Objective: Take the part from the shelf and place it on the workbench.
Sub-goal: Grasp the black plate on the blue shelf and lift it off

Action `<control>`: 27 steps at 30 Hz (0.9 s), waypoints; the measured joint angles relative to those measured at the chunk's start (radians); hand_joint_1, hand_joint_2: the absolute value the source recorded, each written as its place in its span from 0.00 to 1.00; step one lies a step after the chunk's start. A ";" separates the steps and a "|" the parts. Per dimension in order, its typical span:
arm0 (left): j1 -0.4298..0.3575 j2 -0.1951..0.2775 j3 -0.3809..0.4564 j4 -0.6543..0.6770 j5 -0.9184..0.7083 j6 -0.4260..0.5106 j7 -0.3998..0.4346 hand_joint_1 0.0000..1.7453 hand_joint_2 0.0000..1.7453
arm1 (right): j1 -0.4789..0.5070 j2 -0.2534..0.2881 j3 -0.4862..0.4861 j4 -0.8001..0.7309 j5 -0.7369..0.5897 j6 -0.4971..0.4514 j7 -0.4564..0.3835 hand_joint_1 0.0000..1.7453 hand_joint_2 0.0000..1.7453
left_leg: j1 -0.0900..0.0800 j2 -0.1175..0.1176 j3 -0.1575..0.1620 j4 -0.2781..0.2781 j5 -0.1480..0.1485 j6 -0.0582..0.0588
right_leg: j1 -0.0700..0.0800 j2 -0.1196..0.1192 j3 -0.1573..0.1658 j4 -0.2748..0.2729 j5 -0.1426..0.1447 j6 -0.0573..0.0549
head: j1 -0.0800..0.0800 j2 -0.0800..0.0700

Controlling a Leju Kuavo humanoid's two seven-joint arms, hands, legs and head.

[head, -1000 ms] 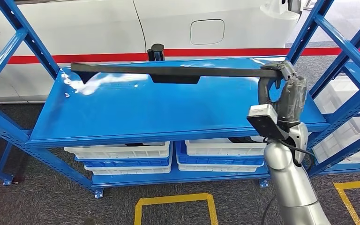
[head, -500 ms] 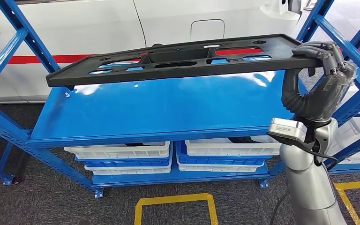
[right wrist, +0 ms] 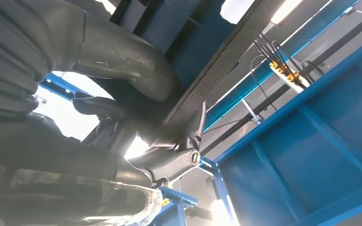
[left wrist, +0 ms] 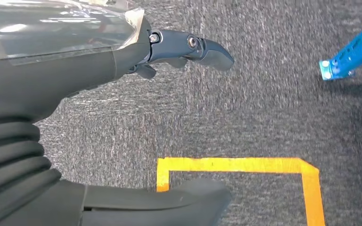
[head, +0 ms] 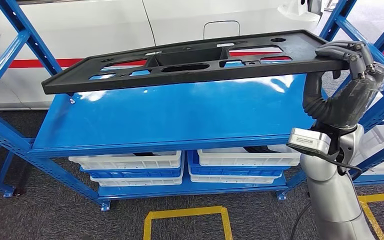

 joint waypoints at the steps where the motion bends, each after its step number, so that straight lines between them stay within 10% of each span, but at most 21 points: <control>1: 0.000 0.000 0.002 0.000 0.000 0.006 0.000 0.00 1.00 | -0.001 -0.002 0.001 0.000 -0.001 -0.003 0.000 1.00 1.00 | 0.000 0.000 0.000 0.000 0.000 0.000 | 0.000 0.000 0.000 0.000 0.000 0.000 | 0.000 0.000; 27: 0.015 -0.007 0.076 0.000 0.046 0.035 -0.009 0.00 1.00 | 0.054 -0.051 0.004 -0.015 -0.023 -0.090 0.000 1.00 1.00 | 0.000 0.000 0.000 0.000 0.000 0.000 | 0.000 0.000 0.000 0.000 0.000 0.000 | 0.000 0.000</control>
